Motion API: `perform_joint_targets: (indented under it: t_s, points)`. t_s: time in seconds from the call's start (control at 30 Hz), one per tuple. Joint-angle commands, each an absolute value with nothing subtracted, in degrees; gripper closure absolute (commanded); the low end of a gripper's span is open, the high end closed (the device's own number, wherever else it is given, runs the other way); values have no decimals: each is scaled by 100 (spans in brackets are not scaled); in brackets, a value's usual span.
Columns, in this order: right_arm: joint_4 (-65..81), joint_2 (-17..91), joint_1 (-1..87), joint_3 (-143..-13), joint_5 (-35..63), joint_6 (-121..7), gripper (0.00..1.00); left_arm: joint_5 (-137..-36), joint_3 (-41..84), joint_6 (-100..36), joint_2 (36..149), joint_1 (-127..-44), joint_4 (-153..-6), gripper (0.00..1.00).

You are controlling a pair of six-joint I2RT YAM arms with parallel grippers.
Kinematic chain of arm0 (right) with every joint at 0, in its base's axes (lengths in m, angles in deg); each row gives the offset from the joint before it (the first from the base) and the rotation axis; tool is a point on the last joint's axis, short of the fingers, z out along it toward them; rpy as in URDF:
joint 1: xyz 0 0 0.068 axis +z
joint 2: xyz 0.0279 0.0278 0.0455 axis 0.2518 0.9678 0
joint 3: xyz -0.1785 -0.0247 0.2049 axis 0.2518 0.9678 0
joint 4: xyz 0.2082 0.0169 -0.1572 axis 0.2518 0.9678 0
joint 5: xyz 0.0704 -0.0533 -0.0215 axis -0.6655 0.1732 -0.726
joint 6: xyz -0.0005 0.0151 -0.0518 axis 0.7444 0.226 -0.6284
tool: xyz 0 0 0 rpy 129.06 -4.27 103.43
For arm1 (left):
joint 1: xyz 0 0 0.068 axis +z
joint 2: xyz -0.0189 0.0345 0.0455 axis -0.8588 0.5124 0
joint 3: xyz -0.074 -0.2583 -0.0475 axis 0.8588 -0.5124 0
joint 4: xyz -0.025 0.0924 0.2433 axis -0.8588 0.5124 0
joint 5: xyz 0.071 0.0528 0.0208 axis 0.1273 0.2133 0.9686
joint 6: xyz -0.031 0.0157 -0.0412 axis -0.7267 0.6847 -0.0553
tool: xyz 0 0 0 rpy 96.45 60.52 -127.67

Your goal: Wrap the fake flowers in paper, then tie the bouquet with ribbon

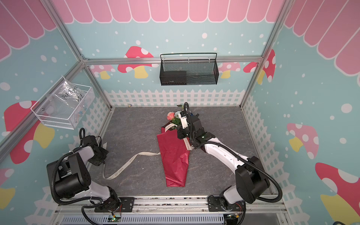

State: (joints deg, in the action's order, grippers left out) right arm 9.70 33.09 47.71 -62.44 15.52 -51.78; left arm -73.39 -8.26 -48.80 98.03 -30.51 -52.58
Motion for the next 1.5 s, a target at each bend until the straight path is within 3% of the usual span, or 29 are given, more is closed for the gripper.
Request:
perform_joint_targets:
  t_s: [0.0, 0.37, 0.57, 0.97, 1.47]
  points:
    - [1220, 3348, 4824, -6442, 1838, -5345, 100, -7637, -912, -4881, 9645, -3385, -5248, 100]
    - [1777, 3103, 4804, -6850, 2307, -5753, 100, -7026, -1194, -5739, 7403, -5924, -5247, 100]
    - [1975, 3147, 4790, -7273, 2141, -5810, 100, -6959, -583, -5712, 6717, -7063, -5247, 100]
    - [2697, 4421, 4784, -9730, 1765, -6013, 100, -8177, 1536, -4535, 7727, -8181, -6017, 100]
    - [3459, 6280, 4773, -12481, 338, -5837, 100, -9707, 2283, -3670, 8701, -9146, -6803, 100]
